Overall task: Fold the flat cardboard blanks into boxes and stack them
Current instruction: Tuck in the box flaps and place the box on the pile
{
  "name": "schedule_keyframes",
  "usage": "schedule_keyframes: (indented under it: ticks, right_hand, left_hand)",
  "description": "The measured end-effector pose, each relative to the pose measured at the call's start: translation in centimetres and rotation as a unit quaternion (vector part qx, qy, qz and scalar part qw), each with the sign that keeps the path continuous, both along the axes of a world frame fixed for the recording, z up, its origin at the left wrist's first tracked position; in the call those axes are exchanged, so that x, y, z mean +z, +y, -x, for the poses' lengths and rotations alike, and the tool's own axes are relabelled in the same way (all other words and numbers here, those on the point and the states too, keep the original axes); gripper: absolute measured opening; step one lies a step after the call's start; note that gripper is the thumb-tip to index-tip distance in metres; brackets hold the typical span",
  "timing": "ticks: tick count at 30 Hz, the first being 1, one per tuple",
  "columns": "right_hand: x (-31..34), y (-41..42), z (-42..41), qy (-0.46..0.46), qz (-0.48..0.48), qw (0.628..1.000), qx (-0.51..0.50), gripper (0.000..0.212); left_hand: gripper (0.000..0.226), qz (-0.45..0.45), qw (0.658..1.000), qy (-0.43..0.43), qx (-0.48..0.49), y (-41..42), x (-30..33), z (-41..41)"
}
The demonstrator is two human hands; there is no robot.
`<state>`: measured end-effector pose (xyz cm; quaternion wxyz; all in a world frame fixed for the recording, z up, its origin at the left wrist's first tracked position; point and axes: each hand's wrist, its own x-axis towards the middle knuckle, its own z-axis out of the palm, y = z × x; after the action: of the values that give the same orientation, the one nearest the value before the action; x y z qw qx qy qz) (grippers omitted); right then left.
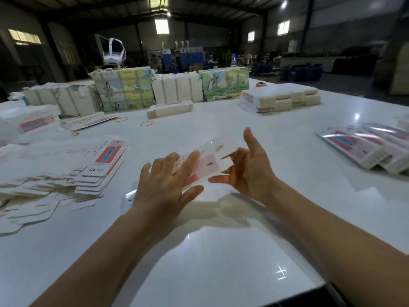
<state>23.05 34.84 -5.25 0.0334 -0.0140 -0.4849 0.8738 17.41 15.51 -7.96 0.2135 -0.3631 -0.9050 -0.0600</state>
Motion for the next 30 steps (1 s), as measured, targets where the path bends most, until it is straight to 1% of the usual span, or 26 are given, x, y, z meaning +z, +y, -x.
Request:
schedule_keyframes:
  ticks: [1, 3, 5, 7, 9, 11, 15, 17, 19, 21, 22, 23, 24, 25, 26, 28, 29, 30]
  right_hand:
    - [0.1, -0.1, -0.3, 0.009, -0.034, 0.999, 0.012, 0.044]
    - [-0.1, -0.1, -0.3, 0.026, -0.1, 0.995, 0.006, 0.025]
    - [-0.1, 0.1, -0.4, 0.03, -0.093, 0.995, 0.012, 0.019]
    - [-0.1, 0.4, -0.5, 0.036, -0.071, 0.996, 0.049, 0.022]
    - [-0.2, 0.5, -0.6, 0.034, -0.076, 0.993, 0.078, 0.03]
    - [-0.4, 0.3, -0.5, 0.026, -0.1, 0.992, 0.078, 0.035]
    - [-0.4, 0.2, -0.6, 0.018, -0.128, 0.989, 0.075, 0.034]
    - [-0.5, 0.2, -0.4, 0.008, -0.149, 0.988, 0.049, 0.026]
    - [-0.4, 0.1, -0.3, -0.005, -0.179, 0.984, 0.012, 0.017]
    - [-0.4, -0.1, -0.2, 0.006, -0.193, 0.981, -0.032, 0.016]
    - [-0.5, -0.1, -0.2, 0.023, -0.203, 0.976, -0.073, 0.016]
    - [-0.5, -0.2, -0.3, 0.044, -0.224, 0.964, -0.134, 0.015]
    - [-0.7, -0.3, -0.4, 0.069, -0.265, 0.938, -0.211, 0.015]
    - [-0.8, -0.4, -0.6, 0.102, -0.32, 0.896, -0.29, 0.017]
    - [-1.0, -0.6, -0.8, 0.141, -0.378, 0.846, -0.348, 0.02]
    - [-1.4, -1.2, -1.1, 0.206, -0.483, 0.753, -0.396, 0.02]
    - [-1.7, -1.6, -1.1, 0.221, -0.522, 0.719, -0.402, 0.019]
    - [-1.9, -1.9, -1.0, 0.224, -0.548, 0.697, -0.404, 0.019]
  left_hand:
    - [0.073, -0.003, 1.0, -0.005, -0.001, 0.1, 0.1, 0.0]
    - [0.078, -0.015, 1.0, -0.019, -0.008, 0.4, 0.1, -0.3]
    - [0.085, -0.059, 0.997, -0.037, -0.015, 0.5, 0.2, -0.6]
    - [0.092, -0.098, 0.994, -0.042, -0.017, 0.5, 0.7, -0.7]
    - [0.094, -0.098, 0.995, -0.005, -0.025, 0.4, 1.0, -0.9]
    - [0.088, -0.094, 0.993, 0.039, -0.053, 0.4, 1.1, -1.1]
    - [0.073, -0.115, 0.986, 0.081, -0.093, 0.4, 1.9, -1.6]
    - [0.068, -0.112, 0.986, 0.085, -0.093, 0.3, 2.2, -1.6]
    - [0.069, -0.114, 0.989, 0.053, -0.084, 0.2, 2.4, -1.5]
    - [0.07, -0.128, 0.989, 0.021, -0.068, 0.0, 2.3, -1.3]
    - [0.07, -0.137, 0.989, 0.01, -0.056, 0.0, 2.4, -1.2]
    - [0.07, -0.144, 0.989, -0.002, -0.041, -0.1, 2.4, -1.1]
    - [0.072, -0.151, 0.988, -0.014, -0.027, -0.3, 2.5, -1.0]
    - [0.074, -0.157, 0.987, -0.022, -0.015, -0.4, 2.5, -0.9]
    - [0.076, -0.163, 0.986, -0.028, -0.006, -0.6, 2.5, -0.8]
    - [0.08, -0.177, 0.983, -0.04, 0.006, -0.8, 2.5, -0.7]
    - [0.081, -0.182, 0.982, -0.046, 0.008, -0.8, 2.5, -0.6]
    - [0.082, -0.184, 0.982, -0.049, 0.01, -0.8, 2.4, -0.6]
